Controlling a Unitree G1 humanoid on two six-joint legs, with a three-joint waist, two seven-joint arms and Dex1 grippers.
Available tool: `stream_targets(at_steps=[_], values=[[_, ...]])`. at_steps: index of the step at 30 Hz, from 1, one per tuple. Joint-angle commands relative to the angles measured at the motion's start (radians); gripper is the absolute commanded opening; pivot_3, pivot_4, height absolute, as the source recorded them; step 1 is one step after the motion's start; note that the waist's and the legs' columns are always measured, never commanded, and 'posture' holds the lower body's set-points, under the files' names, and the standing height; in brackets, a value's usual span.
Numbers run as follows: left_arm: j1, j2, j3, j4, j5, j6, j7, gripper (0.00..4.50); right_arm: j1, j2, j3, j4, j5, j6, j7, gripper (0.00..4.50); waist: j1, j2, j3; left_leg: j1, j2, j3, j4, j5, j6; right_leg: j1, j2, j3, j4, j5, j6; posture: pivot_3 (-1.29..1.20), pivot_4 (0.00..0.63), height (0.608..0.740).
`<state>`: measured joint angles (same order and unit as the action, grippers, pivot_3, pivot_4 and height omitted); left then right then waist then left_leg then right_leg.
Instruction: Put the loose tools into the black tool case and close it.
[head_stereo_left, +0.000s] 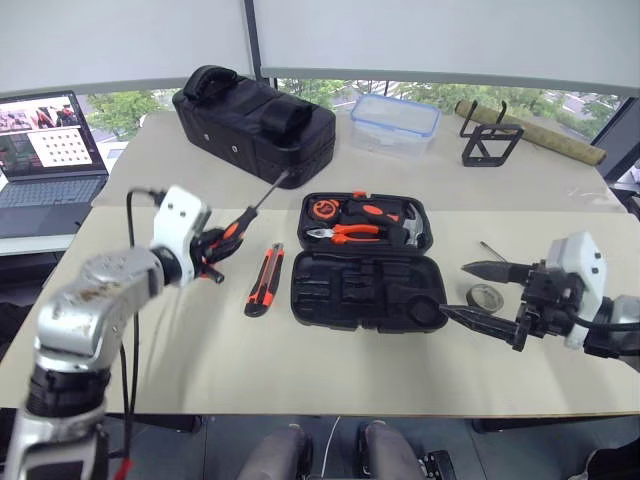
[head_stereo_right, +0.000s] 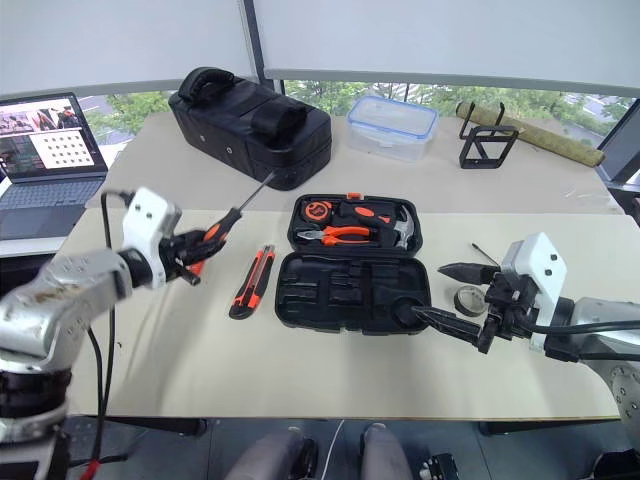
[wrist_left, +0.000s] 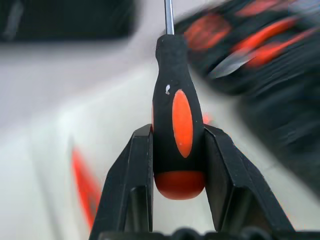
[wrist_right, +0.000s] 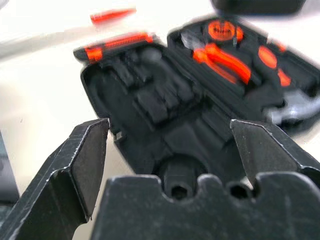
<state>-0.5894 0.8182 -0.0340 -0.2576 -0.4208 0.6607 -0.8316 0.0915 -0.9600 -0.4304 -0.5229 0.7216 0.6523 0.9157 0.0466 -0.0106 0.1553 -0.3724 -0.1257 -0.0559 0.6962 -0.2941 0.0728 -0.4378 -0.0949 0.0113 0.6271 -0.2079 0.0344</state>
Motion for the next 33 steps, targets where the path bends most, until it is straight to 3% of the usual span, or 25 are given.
stream_targets(at_steps=[1,7,14,27,28,30,31,33], values=[[-0.094,-0.003,-0.176,0.176,0.132,-0.331,-0.281,0.88,0.005,0.001,-0.039,-0.022,-0.025,-0.03,-0.008,4.5,-0.004,0.001,0.0,0.0,0.0,0.0,0.0,0.0,0.0,0.001,0.0,0.0,-0.001,0.0,0.001,0.0,0.15,0.722],[-0.268,-0.147,-0.327,0.538,0.306,-0.647,-0.404,0.88,0.021,0.027,-0.053,-0.053,-0.027,-0.022,-0.034,4.5,-0.012,-0.001,0.0,-0.003,0.001,0.001,-0.001,0.004,0.007,-0.002,0.001,0.002,-0.001,0.001,0.0,0.0,0.15,0.722],[-0.409,-0.317,-0.374,0.889,0.448,-0.837,-0.365,0.88,0.054,0.051,-0.078,-0.085,-0.035,-0.02,-0.071,4.5,-0.007,-0.001,0.0,-0.014,0.0,0.0,0.006,0.005,0.012,-0.01,0.0,0.001,0.001,0.002,0.002,0.0,0.15,0.722],[-0.48,-0.424,-0.342,1.093,0.514,-0.916,-0.335,0.88,0.033,0.056,-0.065,-0.079,-0.042,-0.021,-0.101,4.5,-0.008,-0.001,0.001,-0.022,0.0,0.001,0.015,0.005,0.013,-0.018,0.001,0.001,0.005,0.002,0.002,0.0,0.15,0.722],[-0.486,-0.428,-0.336,1.095,0.509,-0.906,-0.339,1.89,0.032,0.056,-0.065,-0.08,-0.042,-0.021,-0.101,4.5,-0.007,-0.001,0.001,-0.023,0.0,0.001,0.015,0.005,0.013,-0.018,0.001,0.001,0.005,0.002,0.003,0.0,0.15,0.722],[-0.493,-0.431,-0.325,1.088,0.499,-0.89,-0.354,2.28,0.032,0.057,-0.064,-0.081,-0.041,-0.021,-0.101,4.5,-0.006,-0.001,0.001,-0.023,0.0,0.001,0.016,0.005,0.013,-0.018,0.001,0.001,0.005,0.003,0.003,0.0,0.15,0.722],[-0.495,-0.43,-0.318,1.077,0.493,-0.882,-0.363,2.79,0.032,0.059,-0.064,-0.082,-0.039,-0.021,-0.1,4.5,-0.006,-0.001,0.001,-0.023,0.0,0.001,0.017,0.005,0.014,-0.018,0.001,0.001,0.005,0.003,0.003,0.0,0.15,0.722],[-0.498,-0.43,-0.305,1.059,0.485,-0.871,-0.373,3.41,0.033,0.062,-0.061,-0.086,-0.036,-0.02,-0.101,4.5,-0.007,-0.001,0.001,-0.025,0.0,0.001,0.018,0.005,0.014,-0.018,0.001,0.001,0.005,0.003,0.003,0.0,0.15,0.722]])
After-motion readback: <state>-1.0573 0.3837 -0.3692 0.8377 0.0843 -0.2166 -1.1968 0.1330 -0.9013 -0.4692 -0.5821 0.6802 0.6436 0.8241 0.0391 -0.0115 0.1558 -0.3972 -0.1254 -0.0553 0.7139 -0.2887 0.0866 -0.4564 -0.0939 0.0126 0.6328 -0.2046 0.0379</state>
